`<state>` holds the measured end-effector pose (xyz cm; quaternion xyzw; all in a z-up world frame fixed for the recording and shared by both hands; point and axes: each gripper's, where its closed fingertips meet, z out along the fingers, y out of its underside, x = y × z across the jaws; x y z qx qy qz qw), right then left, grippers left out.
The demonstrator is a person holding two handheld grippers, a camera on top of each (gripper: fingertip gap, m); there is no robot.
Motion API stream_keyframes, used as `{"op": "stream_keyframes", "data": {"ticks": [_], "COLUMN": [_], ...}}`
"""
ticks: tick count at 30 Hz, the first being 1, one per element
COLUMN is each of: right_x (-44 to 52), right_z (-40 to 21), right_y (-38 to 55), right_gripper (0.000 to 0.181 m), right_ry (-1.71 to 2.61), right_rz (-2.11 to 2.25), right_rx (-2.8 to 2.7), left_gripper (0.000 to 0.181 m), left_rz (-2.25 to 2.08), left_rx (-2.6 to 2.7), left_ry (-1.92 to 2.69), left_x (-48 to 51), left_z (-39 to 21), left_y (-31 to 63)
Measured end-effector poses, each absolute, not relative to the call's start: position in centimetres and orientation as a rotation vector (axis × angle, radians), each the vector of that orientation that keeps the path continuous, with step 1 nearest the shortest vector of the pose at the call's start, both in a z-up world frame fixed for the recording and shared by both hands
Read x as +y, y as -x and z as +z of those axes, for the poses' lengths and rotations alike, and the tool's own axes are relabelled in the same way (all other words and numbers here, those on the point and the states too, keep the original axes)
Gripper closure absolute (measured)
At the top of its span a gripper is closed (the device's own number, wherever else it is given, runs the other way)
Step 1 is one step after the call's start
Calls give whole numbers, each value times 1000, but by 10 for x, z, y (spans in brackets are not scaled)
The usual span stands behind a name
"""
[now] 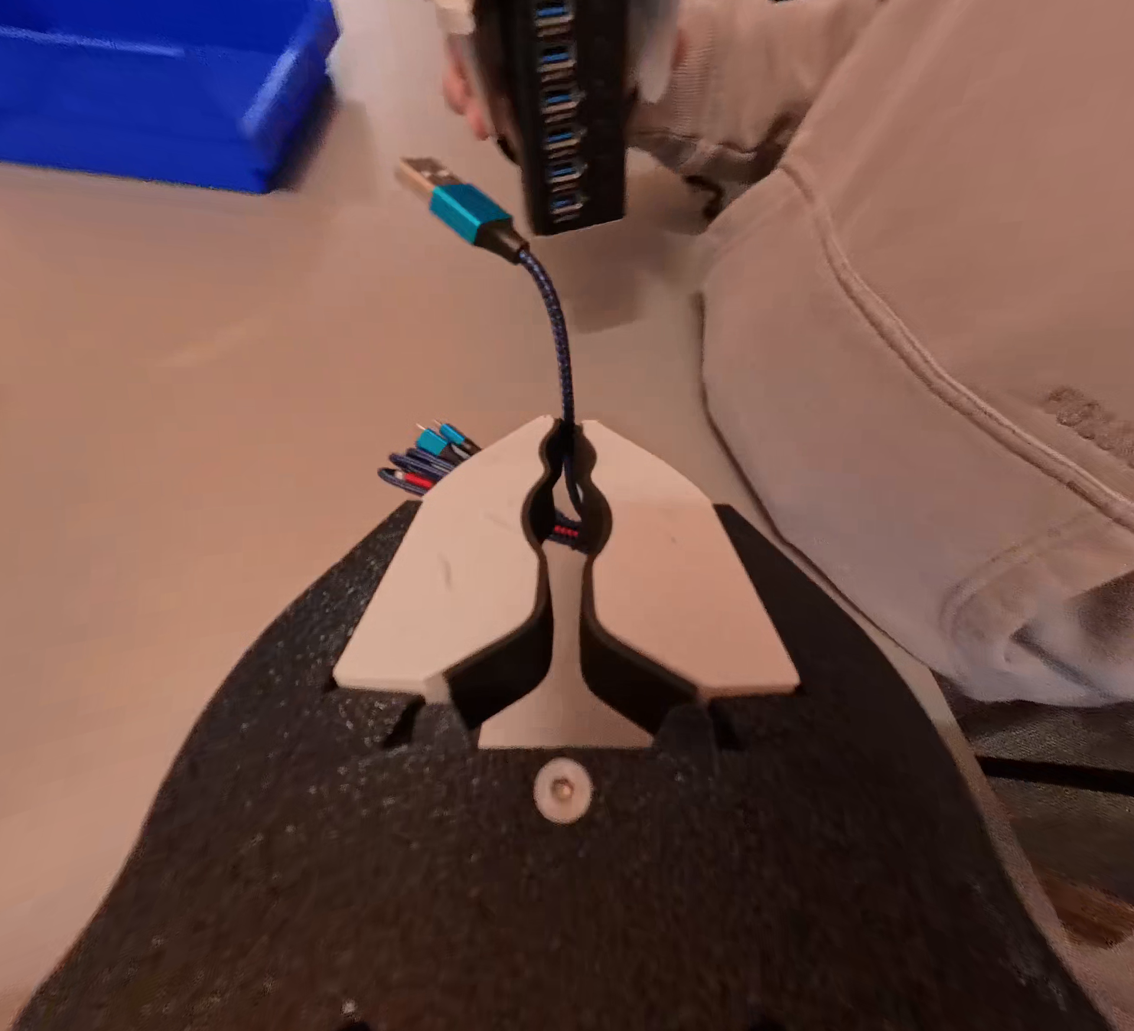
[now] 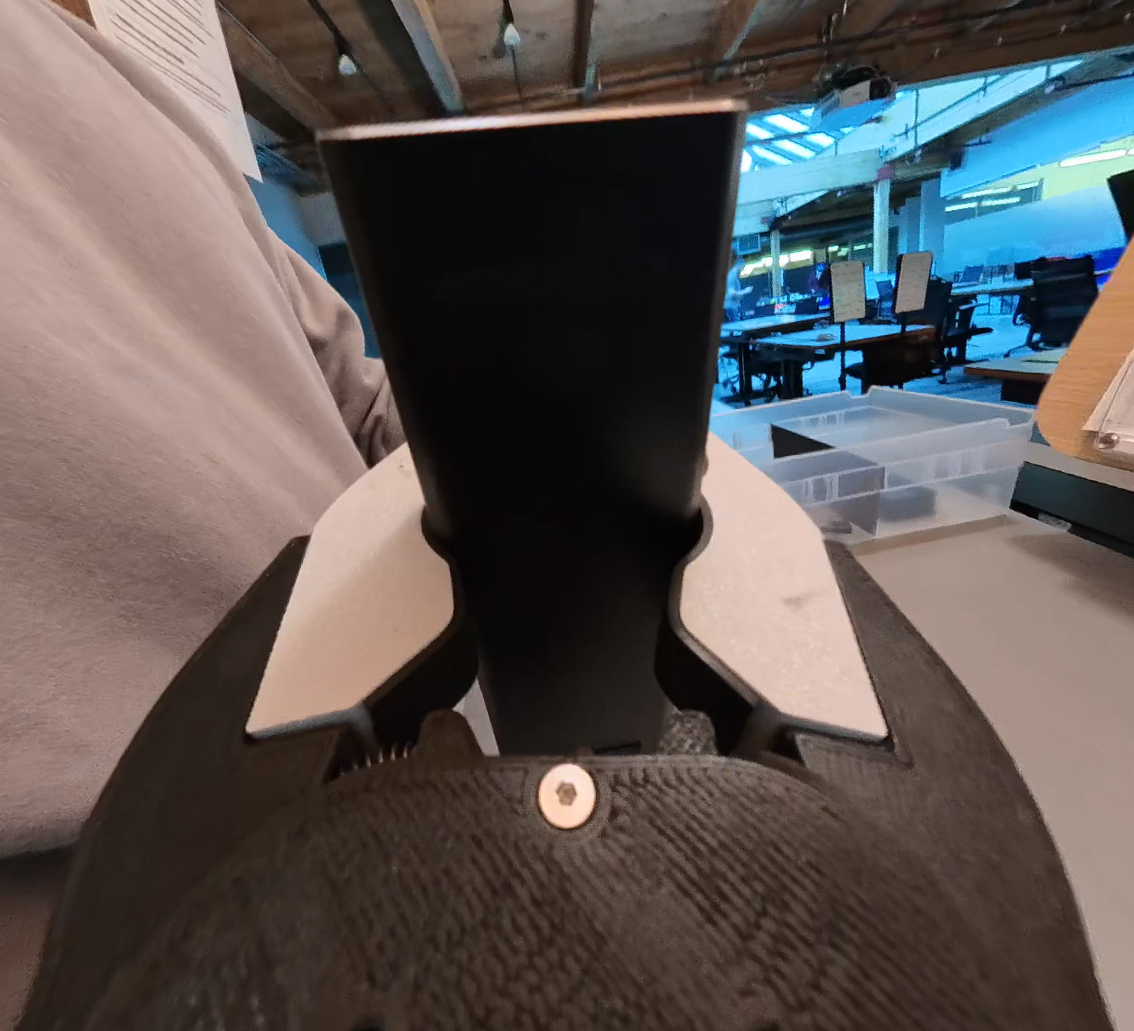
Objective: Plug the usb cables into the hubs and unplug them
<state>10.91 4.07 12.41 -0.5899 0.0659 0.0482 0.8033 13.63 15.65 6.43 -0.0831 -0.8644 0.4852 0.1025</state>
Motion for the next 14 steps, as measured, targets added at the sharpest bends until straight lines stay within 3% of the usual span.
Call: {"op": "stream_keyframes", "data": {"ticks": [8,14], "right_x": [50,50], "right_z": [115,109], "right_y": [-106,-111], "right_gripper": [107,107], "right_ry": [1326,1345], "right_rz": [91,68], "right_rx": [151,174], "left_gripper": [179,179], "left_rz": [1644,1369], "left_rx": [-2278,-2476], "left_ry": [371,47], "left_x": [138,152], "left_z": [60,6], "left_y": [-112,-134]}}
